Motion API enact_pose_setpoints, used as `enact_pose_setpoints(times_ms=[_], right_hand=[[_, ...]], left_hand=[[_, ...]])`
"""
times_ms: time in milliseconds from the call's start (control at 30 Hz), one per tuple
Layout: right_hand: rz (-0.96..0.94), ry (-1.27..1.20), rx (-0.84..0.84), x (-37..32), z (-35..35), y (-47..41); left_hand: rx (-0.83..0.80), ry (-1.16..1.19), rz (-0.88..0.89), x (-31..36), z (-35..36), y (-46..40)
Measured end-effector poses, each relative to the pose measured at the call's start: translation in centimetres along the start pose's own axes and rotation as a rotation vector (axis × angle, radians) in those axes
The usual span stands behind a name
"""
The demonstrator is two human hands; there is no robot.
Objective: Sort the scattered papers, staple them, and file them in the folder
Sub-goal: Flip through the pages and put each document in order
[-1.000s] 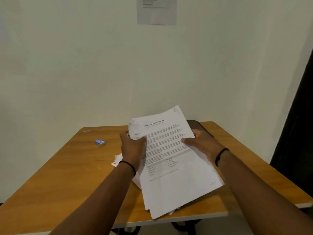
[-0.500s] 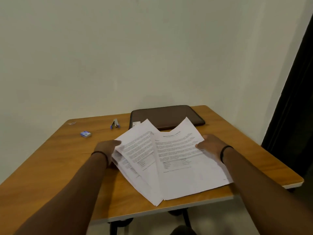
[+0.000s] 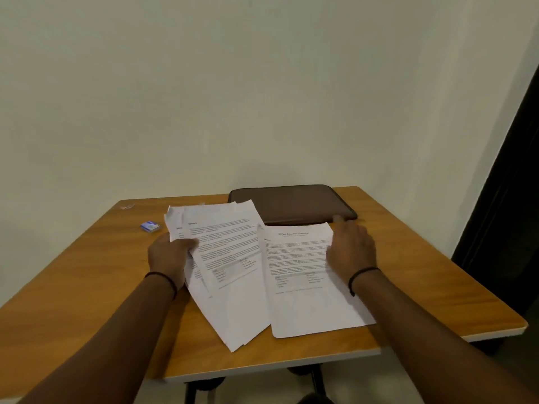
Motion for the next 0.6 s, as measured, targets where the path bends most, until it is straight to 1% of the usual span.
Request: enact_pose_setpoints(times_ms=[33, 100, 167, 233, 367, 433, 533, 600], right_hand=[[-0.104, -0.106, -0.020, -2.7, 0.3, 0.7], [-0.271, -0.213, -0.200, -8.0, 2.6, 3.1], [-0.326, -0.138, -0.385, -10.8, 5.6, 5.6], [-0.301, -0.050, -0.470, -11.3, 7.5, 6.6], [-0.200, -0.006, -0.465, -10.4, 6.9, 5.2], [-0.195, 0.022, -0.486, -10.4, 6.7, 5.1], [-0.175, 0.046, -0.493, -9.8, 6.5, 4.9], [-0.153, 0.111, -0.470, -8.9, 6.1, 4.4]], left_hand=[[-0.013, 0.023, 0.020, 0.4, -0.2, 0.0], [-0.024, 0.079, 0.029, 0.4, -1.0, 0.1], [-0.035, 0.105, 0.025, -0.1, -1.5, 0.5], [-0.049, 0.115, 0.031, -0.2, -2.2, 0.5], [-0.098, 0.066, 0.071, 0.7, -3.2, 0.3], [-0.104, 0.051, 0.057, 0.4, -4.5, -0.2], [-0.104, 0.134, -0.010, -0.4, -6.1, -1.2], [-0.127, 0.190, -0.056, -0.7, -6.0, -1.7]])
Point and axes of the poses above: each hand's wrist, its own y-axis away from the middle knuckle, its own z-axis out of the palm, x = y × z, the point moved 8 cm from there along -y, towards the middle knuckle, and after that the axes turned 4 degrees about z, right-handed, at the moved point
